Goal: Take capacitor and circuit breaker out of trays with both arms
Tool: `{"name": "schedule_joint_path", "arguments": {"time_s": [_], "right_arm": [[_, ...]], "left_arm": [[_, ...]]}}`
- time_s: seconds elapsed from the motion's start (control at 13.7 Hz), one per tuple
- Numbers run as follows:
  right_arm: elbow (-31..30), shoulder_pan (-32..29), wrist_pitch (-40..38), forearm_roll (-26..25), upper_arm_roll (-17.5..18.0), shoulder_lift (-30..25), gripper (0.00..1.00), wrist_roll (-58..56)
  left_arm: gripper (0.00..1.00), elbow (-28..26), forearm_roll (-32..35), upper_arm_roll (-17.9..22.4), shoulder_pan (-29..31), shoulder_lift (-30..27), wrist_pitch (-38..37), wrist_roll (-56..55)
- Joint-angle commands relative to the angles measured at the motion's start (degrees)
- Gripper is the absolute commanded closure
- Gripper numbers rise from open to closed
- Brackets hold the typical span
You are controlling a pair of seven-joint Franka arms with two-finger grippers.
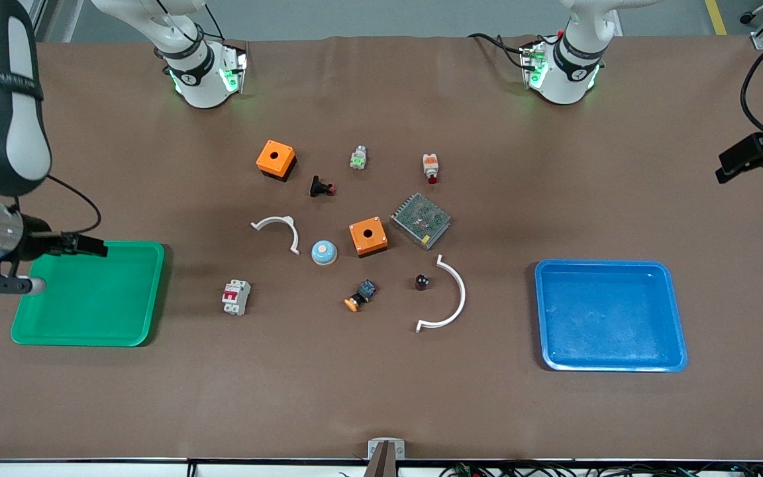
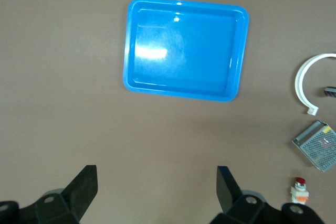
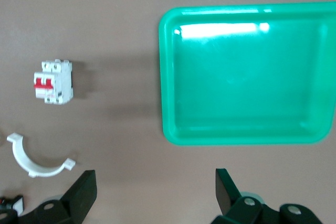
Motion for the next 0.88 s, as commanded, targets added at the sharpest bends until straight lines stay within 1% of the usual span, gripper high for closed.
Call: {"name": "schedule_joint_path", "arguments": {"time_s": [0.0, 0.29, 0.44, 0.59, 0.73, 0.8], "right_arm": [[-1.0, 0.2, -4.1, -2.2, 0.5, -4.9, 0.0, 2.3], [5.1, -0.1, -9.7, -2.1, 0.4, -4.8, 0.0, 2.1], [10.0, 0.2, -11.8, -2.4, 0.4, -4.2, 0.0, 2.5], [10.8, -0.5, -12.4, -1.6, 0.4, -4.2, 0.0, 2.0], [10.1, -0.8, -12.1, 1.1, 0.3, -4.1, 0.0, 2.4], [9.7, -0.9, -12.4, 1.4, 0.4, -4.6, 0.0, 2.3]], "left_arm": [[0.0, -4.7, -1.7, -0.6, 0.7, -4.7, -0.1, 0.8], [0.0, -4.4, -1.2, -0.8, -0.2, -5.3, -1.1, 0.8], [0.0, -4.5, -1.3, -1.0, 0.0, -5.4, -2.3, 0.8], [0.0, -4.6, -1.6, -1.1, -0.3, -5.4, -2.6, 1.5], [0.0, -4.7, -1.7, -2.8, -0.1, -5.6, -2.6, 0.9], [0.0, -4.9, -1.8, -3.0, 0.0, -6.1, -2.6, 0.9]]}}
